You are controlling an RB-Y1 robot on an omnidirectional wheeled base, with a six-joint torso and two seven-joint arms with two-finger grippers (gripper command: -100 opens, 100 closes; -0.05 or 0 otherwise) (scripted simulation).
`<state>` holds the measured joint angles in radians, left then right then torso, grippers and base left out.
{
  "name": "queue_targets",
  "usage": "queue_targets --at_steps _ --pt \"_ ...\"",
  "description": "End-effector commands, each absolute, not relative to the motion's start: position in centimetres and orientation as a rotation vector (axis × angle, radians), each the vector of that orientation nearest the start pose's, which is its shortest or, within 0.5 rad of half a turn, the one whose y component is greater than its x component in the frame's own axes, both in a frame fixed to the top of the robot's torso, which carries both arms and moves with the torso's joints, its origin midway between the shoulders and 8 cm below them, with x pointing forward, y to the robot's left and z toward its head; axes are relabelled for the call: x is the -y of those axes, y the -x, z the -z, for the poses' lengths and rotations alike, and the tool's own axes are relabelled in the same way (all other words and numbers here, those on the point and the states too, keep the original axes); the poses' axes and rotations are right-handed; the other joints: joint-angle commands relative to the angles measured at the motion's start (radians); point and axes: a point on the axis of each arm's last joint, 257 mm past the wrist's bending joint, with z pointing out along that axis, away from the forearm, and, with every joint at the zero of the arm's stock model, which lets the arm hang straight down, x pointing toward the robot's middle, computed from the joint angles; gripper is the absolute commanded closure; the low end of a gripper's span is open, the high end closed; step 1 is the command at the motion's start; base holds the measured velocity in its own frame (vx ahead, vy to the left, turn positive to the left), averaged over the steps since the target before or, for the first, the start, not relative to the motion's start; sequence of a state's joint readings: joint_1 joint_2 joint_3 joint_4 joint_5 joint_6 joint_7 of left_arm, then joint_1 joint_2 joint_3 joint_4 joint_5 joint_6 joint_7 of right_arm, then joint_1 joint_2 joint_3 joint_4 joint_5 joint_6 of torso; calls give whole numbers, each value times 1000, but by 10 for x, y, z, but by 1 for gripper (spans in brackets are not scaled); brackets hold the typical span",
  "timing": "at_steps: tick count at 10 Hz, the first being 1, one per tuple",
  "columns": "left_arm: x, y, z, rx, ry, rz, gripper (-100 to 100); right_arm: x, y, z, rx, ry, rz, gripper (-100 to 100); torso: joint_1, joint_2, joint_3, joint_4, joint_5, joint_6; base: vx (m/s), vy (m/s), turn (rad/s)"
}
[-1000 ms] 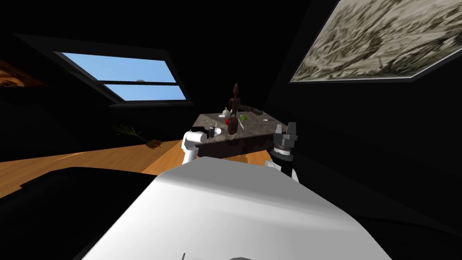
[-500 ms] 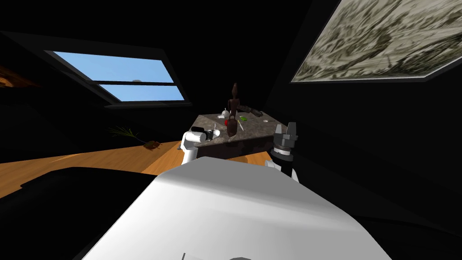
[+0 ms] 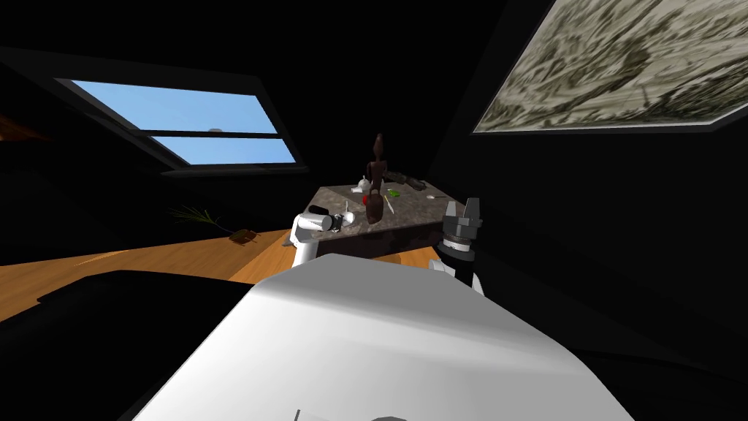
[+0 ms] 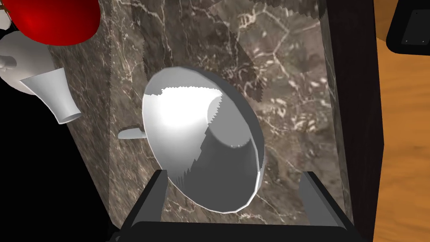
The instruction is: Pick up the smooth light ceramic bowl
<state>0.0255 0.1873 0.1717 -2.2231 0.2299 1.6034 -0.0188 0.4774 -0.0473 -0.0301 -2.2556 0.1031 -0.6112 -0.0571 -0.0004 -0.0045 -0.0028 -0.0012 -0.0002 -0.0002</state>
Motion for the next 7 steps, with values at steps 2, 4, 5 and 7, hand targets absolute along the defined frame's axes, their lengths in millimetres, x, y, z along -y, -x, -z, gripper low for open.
queue_targets --at_steps 2,4,5,7 --pt "-303 -374 292 -1876 1953 492 -100 264 -332 -39 -630 -486 -1300 0 0 0 0 0 0 0 72 -6 -3" --pt "-300 -377 289 -1870 1939 506 0 264 -332 -40 -630 -486 -1300 0 1 3 1 0 0 0 14 -1 1" --pt "-301 -381 295 -1868 1940 507 -100 264 -332 -40 -630 -486 -1300 0 1 4 2 1 0 0 0 0 0" --pt "-302 -386 303 -1866 1941 507 -100 263 -332 -40 -630 -486 -1300 0 1 5 3 1 0 0 1 0 -6"
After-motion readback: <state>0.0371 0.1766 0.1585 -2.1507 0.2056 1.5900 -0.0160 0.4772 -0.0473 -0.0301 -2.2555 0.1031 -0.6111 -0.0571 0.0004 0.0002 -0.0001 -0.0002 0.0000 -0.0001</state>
